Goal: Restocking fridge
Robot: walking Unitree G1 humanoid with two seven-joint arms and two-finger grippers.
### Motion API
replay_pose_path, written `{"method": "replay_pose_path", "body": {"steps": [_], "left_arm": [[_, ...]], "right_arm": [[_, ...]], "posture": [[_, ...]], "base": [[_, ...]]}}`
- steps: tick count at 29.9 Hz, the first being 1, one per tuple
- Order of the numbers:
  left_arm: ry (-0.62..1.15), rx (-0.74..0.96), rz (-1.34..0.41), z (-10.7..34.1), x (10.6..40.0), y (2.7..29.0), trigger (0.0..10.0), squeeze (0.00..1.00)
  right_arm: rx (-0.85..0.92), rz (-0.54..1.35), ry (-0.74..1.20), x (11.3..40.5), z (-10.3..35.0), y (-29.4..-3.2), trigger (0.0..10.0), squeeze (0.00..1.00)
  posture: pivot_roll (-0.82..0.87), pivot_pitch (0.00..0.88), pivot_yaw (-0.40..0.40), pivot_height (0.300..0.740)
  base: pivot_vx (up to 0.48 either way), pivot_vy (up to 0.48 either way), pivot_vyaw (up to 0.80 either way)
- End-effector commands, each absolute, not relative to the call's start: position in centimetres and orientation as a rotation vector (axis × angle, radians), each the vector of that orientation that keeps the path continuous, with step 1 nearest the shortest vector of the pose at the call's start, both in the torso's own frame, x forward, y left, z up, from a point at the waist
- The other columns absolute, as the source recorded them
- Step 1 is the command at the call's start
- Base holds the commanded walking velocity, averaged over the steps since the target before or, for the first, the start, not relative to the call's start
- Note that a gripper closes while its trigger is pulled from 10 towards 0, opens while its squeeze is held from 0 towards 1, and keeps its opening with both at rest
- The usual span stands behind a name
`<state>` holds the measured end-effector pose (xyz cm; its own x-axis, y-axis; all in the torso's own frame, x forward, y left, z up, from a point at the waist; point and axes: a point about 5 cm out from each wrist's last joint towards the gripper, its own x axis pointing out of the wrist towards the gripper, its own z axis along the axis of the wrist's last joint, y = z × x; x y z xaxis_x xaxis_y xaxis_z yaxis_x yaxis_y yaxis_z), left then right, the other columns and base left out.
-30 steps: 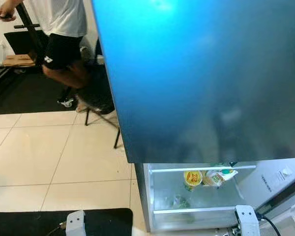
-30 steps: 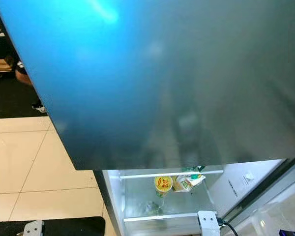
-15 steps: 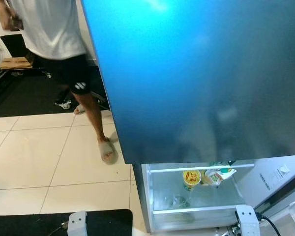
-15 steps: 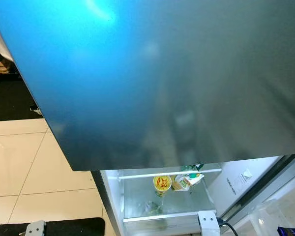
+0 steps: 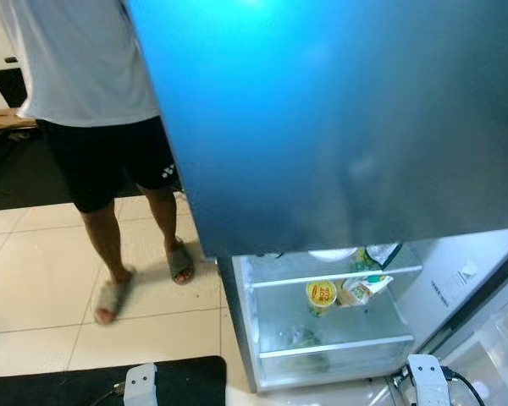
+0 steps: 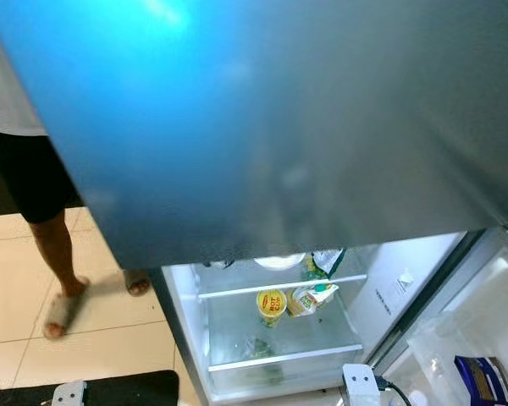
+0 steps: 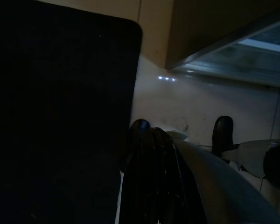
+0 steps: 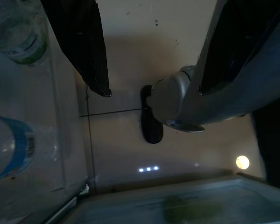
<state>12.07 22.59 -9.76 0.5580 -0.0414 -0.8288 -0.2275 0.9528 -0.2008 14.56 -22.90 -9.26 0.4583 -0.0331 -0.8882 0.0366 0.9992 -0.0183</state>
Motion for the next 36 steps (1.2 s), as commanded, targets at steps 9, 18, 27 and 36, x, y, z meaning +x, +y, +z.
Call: {"method": "replay_pose_path", "body": {"steps": [9, 18, 27, 36], "left_arm": [[1.0, -0.283, 0.093, -9.88, 11.83, 22.47, 10.0, 0.0], [1.0, -0.281, 0.089, -9.86, 11.88, 22.53, 10.0, 0.0], [1.006, -0.285, 0.091, -9.95, 11.67, 22.4, 10.0, 0.0], [1.007, -0.286, 0.088, -9.99, 11.69, 22.23, 10.0, 0.0]], "right_arm": [[-0.013, -0.046, 1.102, 14.34, -9.26, -23.29, 10.0, 0.0], [-0.014, -0.043, 1.1, 14.44, -9.22, -23.27, 10.0, 0.0], [-0.014, -0.044, 1.1, 14.43, -9.22, -23.31, 10.0, 0.0], [-0.013, -0.043, 1.098, 14.49, -9.19, -23.31, 10.0, 0.0]], "posture": [[-0.05, 0.0, -0.012, 0.74], [-0.05, 0.0, -0.01, 0.74], [-0.05, 0.0, -0.012, 0.74], [-0.06, 0.0, -0.012, 0.74]], "base": [[-0.296, 0.0, 0.0], [-0.312, 0.0, 0.0], [-0.326, 0.0, 0.0], [-0.292, 0.0, 0.0]]}}
